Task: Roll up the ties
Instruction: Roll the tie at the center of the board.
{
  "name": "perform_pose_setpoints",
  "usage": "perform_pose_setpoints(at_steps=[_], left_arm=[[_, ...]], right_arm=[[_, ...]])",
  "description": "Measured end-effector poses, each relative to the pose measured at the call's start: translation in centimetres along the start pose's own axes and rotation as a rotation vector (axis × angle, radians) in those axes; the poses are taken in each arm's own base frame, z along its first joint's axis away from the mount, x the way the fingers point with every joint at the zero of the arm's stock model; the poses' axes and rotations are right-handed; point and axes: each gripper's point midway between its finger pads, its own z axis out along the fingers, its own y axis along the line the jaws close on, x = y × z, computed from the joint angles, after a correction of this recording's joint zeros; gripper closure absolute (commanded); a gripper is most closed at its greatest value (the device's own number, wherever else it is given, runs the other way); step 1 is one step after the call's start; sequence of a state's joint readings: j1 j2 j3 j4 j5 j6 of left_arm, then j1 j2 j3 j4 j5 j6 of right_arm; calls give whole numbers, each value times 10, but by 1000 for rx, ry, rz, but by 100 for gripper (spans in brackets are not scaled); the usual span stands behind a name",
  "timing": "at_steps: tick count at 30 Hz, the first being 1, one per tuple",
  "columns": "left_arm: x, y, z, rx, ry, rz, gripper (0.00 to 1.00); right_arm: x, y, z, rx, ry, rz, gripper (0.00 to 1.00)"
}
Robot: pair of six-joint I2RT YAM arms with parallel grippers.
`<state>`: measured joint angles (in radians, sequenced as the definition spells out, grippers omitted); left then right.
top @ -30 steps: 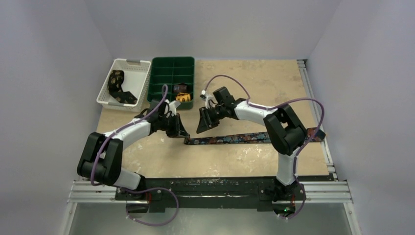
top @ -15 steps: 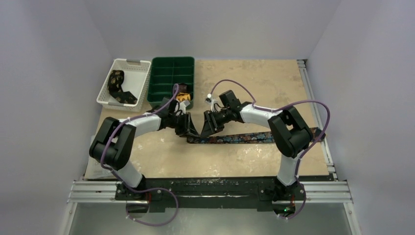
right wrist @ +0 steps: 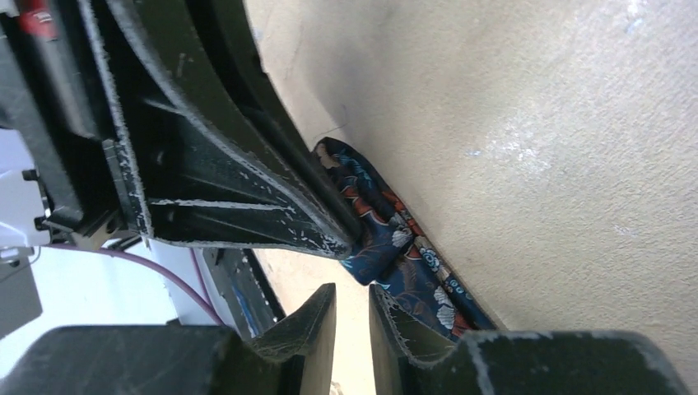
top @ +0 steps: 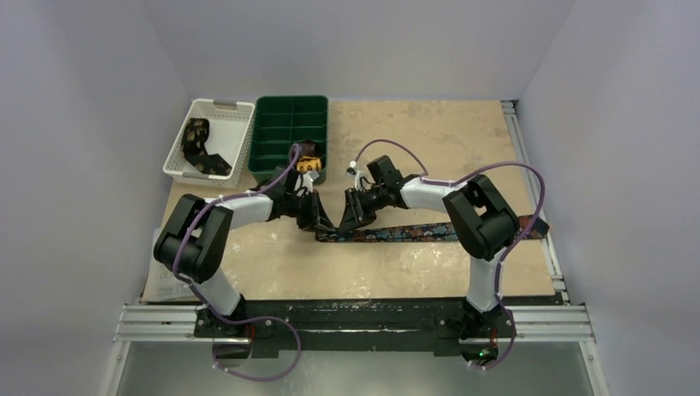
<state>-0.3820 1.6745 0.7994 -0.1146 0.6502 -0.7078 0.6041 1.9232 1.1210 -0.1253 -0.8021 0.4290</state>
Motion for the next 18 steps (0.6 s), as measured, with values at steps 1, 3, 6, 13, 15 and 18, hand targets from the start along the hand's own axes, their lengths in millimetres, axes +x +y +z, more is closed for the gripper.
perform_pose_setpoints(at_steps=[1, 3, 6, 13, 15, 18], left_arm=[[0, 0, 0, 2, -1, -6, 100], [1, 1, 0, 1, -1, -13, 100], [1, 2, 0, -3, 0, -15, 100], [5, 12, 2, -44, 11, -32, 100], [6, 14, 2, -52, 14, -36, 100], [7, 16, 3, -57, 17, -35, 100]], right_arm=[[1, -2, 2, 3, 3, 12, 79], [2, -5, 5, 7, 7, 31, 77], [3, -7, 8, 11, 11, 57, 73], [2, -10, 10, 31, 6, 83, 72], [2, -11, 13, 35, 9, 88, 72], [5, -14, 21, 39, 27, 97, 71]])
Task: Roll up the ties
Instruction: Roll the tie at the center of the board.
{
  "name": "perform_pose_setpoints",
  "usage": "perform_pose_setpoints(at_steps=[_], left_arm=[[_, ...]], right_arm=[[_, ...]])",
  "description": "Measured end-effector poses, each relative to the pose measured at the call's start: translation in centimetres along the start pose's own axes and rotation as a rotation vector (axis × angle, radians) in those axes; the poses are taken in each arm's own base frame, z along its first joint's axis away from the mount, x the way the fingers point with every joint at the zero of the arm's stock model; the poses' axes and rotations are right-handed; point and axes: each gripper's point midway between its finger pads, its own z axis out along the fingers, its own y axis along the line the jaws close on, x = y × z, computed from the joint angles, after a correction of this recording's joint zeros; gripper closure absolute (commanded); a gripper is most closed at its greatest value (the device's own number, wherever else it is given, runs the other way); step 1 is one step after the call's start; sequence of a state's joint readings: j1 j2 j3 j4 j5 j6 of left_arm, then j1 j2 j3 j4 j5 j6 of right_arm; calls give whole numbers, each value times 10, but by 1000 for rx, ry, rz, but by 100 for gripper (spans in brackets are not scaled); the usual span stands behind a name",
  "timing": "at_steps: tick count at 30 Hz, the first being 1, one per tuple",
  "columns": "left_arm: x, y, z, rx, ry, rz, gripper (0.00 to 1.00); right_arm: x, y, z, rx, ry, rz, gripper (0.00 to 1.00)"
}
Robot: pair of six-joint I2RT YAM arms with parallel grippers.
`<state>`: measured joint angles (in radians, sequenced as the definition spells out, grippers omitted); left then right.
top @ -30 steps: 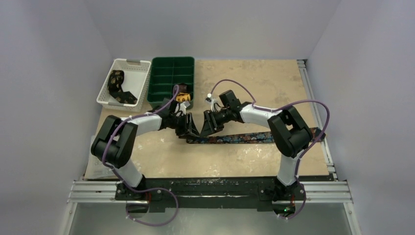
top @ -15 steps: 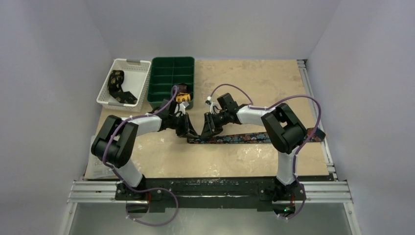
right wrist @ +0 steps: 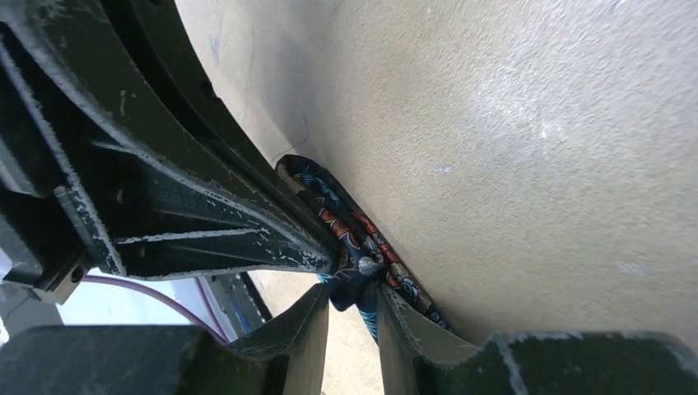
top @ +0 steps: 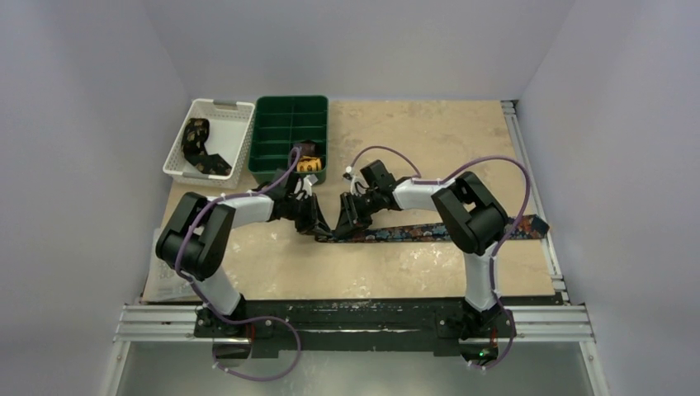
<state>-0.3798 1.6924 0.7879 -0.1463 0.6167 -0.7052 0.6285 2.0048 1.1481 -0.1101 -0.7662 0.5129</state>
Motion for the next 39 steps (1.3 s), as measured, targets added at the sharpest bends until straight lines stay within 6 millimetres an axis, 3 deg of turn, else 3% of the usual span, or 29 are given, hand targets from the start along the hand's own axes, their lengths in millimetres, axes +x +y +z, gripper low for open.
perform_pose_setpoints(at_steps=[6, 14, 17, 23, 26, 32, 35, 39], left_arm=[[1, 4, 2, -7, 6, 8, 100], [1, 4, 2, -9, 5, 11, 100], [1, 4, 2, -10, 4, 12, 100], [-2, 2, -3, -6, -11, 28, 70], [-10, -6, -16, 9, -57, 46, 67], [-35, -11, -63, 10, -200, 64, 62], [-27, 2, -64, -25, -184, 57, 52], [-4, 28, -48, -77, -97, -12, 51]], right_arm=[[3, 4, 9, -8, 22, 8, 72], [2, 0, 11, 8, 25, 16, 100], [1, 0, 11, 12, 23, 12, 100], [1, -1, 10, 26, 26, 10, 100], [-1, -5, 10, 48, 22, -1, 100], [-2, -8, 10, 72, 17, -29, 100], [-2, -9, 10, 76, 19, -40, 100], [-3, -9, 9, 81, 21, -47, 100]])
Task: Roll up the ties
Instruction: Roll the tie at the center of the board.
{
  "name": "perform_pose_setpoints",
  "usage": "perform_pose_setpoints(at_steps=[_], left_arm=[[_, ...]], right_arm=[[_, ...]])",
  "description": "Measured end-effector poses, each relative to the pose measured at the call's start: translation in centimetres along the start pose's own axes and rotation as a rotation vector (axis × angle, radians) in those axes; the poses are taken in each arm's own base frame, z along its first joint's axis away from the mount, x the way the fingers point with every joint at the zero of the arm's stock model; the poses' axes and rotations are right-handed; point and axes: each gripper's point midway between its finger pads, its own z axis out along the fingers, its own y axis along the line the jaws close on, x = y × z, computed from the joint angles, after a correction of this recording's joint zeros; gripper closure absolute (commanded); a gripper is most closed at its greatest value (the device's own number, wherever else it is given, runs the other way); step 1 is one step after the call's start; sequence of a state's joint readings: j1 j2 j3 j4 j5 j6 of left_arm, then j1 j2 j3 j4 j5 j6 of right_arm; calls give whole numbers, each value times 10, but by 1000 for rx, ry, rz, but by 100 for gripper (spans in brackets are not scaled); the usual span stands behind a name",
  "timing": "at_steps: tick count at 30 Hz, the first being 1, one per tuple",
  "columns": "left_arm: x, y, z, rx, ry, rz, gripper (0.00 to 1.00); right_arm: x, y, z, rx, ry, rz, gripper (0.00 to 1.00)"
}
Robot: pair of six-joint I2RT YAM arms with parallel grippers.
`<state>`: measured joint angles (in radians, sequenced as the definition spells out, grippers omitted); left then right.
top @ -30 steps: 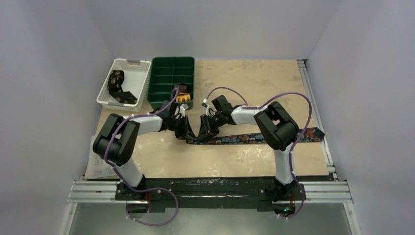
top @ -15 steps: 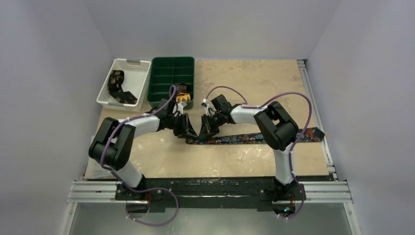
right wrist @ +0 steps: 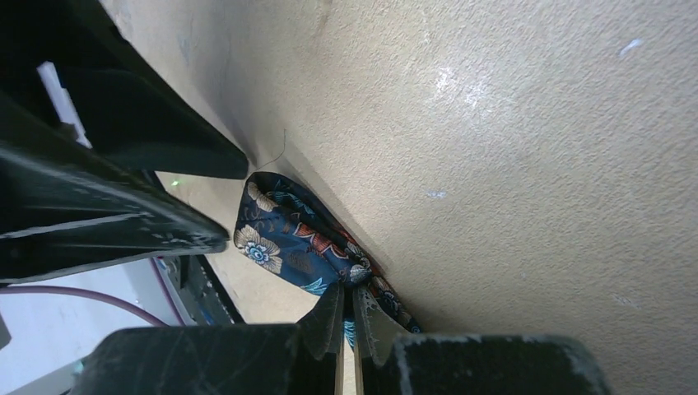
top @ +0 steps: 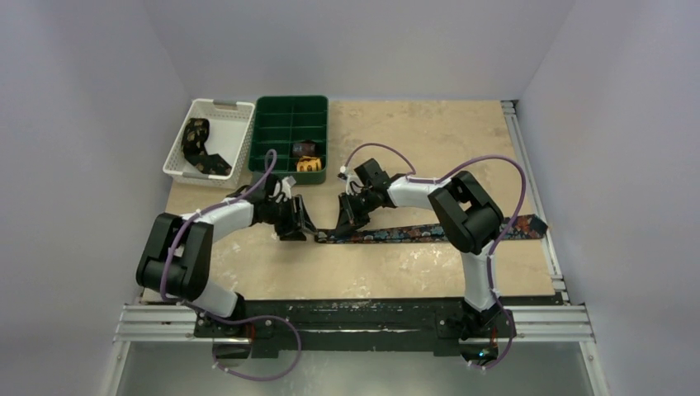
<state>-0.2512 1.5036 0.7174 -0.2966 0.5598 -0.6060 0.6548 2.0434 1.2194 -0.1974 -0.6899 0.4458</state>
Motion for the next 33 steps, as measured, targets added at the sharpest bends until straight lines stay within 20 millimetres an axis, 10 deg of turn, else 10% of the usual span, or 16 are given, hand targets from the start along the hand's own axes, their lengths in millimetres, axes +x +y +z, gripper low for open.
perform_pose_setpoints(at_steps=[11, 33], left_arm=[[9, -7, 15, 56, 50, 3, 100], [13, -42, 39, 122, 111, 89, 100]], right_arm=[[0, 0, 1, 2, 7, -2, 100], [0, 0, 2, 0, 12, -4, 100]])
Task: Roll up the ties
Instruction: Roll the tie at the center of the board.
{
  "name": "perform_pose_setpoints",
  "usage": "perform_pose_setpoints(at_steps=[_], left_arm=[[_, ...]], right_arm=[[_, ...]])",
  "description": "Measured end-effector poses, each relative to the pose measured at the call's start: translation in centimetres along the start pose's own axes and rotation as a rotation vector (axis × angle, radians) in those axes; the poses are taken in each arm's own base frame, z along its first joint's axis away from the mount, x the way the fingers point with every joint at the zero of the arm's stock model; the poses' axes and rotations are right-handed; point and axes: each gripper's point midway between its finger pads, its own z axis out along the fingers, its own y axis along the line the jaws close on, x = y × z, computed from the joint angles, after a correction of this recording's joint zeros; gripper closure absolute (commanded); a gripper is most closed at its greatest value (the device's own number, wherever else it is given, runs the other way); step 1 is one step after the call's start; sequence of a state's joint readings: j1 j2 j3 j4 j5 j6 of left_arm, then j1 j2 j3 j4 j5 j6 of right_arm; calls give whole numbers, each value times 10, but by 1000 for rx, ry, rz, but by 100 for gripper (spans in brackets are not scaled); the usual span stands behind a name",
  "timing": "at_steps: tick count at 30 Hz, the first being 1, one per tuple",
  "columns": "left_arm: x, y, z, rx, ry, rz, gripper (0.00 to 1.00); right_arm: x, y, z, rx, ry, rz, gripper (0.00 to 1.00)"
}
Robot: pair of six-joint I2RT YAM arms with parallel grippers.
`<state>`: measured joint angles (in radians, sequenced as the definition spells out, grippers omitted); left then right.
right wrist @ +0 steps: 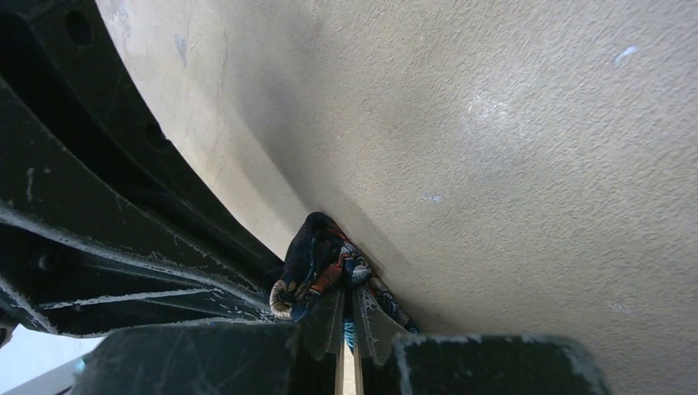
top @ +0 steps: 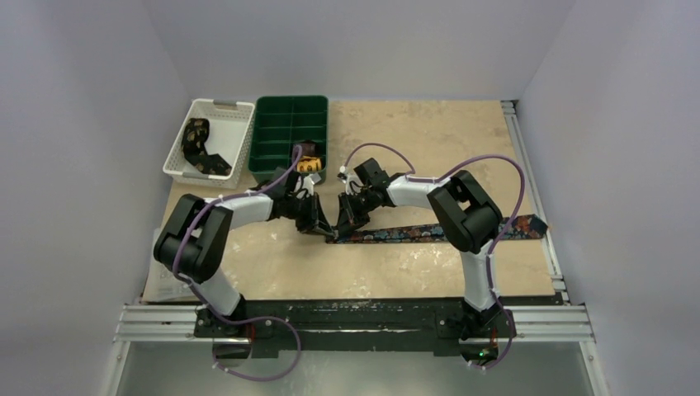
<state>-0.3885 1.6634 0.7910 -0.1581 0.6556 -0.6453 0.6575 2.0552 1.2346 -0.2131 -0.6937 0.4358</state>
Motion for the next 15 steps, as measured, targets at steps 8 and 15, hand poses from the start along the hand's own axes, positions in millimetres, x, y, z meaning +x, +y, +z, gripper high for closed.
perform_pose_setpoints(at_steps=[8, 15], left_arm=[[1, 6, 1, -43, 25, -9, 100], [2, 16, 1, -95, 21, 10, 100]], right_arm=[[0, 0, -1, -2, -1, -19, 93], [0, 4, -7, 4, -2, -59, 78]])
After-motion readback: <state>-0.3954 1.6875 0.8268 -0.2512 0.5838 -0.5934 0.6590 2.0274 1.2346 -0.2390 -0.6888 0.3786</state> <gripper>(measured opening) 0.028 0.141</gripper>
